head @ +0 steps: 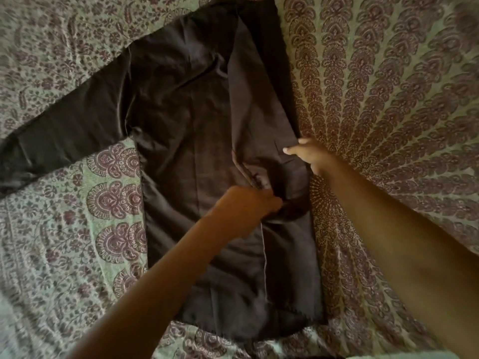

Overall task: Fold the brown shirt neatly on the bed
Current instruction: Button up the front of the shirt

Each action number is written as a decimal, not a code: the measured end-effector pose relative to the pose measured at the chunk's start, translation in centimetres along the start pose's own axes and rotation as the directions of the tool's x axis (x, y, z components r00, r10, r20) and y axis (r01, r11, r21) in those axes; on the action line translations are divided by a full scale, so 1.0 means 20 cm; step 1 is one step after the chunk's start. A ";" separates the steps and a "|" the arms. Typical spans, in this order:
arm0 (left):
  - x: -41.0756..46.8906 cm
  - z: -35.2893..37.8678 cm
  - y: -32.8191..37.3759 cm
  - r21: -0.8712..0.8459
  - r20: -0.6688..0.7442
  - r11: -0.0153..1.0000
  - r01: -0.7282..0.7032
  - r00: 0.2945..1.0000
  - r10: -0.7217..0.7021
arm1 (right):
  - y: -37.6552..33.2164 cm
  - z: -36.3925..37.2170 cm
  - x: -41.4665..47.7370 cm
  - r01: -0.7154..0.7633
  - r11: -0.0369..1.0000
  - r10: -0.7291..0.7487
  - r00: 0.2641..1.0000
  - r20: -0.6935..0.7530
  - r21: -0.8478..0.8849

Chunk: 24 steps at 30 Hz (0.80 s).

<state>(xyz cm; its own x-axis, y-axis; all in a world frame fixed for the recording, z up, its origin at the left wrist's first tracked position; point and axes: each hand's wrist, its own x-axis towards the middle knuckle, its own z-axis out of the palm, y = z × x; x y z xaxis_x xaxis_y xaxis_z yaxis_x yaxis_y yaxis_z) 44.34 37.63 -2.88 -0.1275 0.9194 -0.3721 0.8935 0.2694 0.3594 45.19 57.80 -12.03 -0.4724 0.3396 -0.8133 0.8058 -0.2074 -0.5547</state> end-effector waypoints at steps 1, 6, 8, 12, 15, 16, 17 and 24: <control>-0.01 0.04 0.08 0.064 0.007 0.996 -0.062 0.998 0.062 | 0.00 0.00 0.00 0.000 1.000 0.000 1.000 0.008 -0.008; 0.02 0.26 0.37 0.014 0.493 0.995 -0.095 0.867 0.076 | 0.02 0.00 -0.02 -0.001 1.000 0.001 1.000 0.027 -0.011; 0.04 0.27 0.35 -0.162 0.678 0.986 0.032 0.730 0.088 | 0.01 -0.01 -0.02 -0.041 0.999 0.040 0.995 0.088 0.007; 0.11 0.27 0.06 -0.462 0.268 0.694 0.552 0.833 -0.484 | 0.03 -0.04 -0.03 -0.121 0.993 0.119 0.972 0.202 -0.002; 0.17 0.28 -0.24 -0.749 0.222 0.145 0.646 0.452 -0.864 | 0.06 -0.06 -0.05 -0.147 0.987 0.160 0.954 0.254 -0.069; 0.19 0.28 -0.32 -0.845 0.309 -0.063 0.531 0.388 -0.868 | 0.07 -0.06 -0.05 -0.147 0.983 0.171 0.948 0.267 -0.108; 0.22 0.29 -0.37 -0.887 0.397 -0.244 0.392 0.376 -0.837 | 0.09 -0.06 -0.05 -0.149 0.978 0.185 0.945 0.269 -0.148; 0.31 0.31 -0.47 -0.924 0.382 -0.368 0.101 0.244 -0.892 | 0.17 -0.06 -0.10 -0.249 0.969 0.219 0.867 0.448 0.007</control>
<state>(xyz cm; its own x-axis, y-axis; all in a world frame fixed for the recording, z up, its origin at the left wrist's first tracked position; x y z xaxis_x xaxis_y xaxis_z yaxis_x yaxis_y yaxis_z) 37.77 39.01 -13.80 -0.6634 -0.1252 -0.7377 -0.7396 0.2591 0.6211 49.35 57.58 -12.14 -0.3925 -0.1617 -0.9054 0.8956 -0.2913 -0.3362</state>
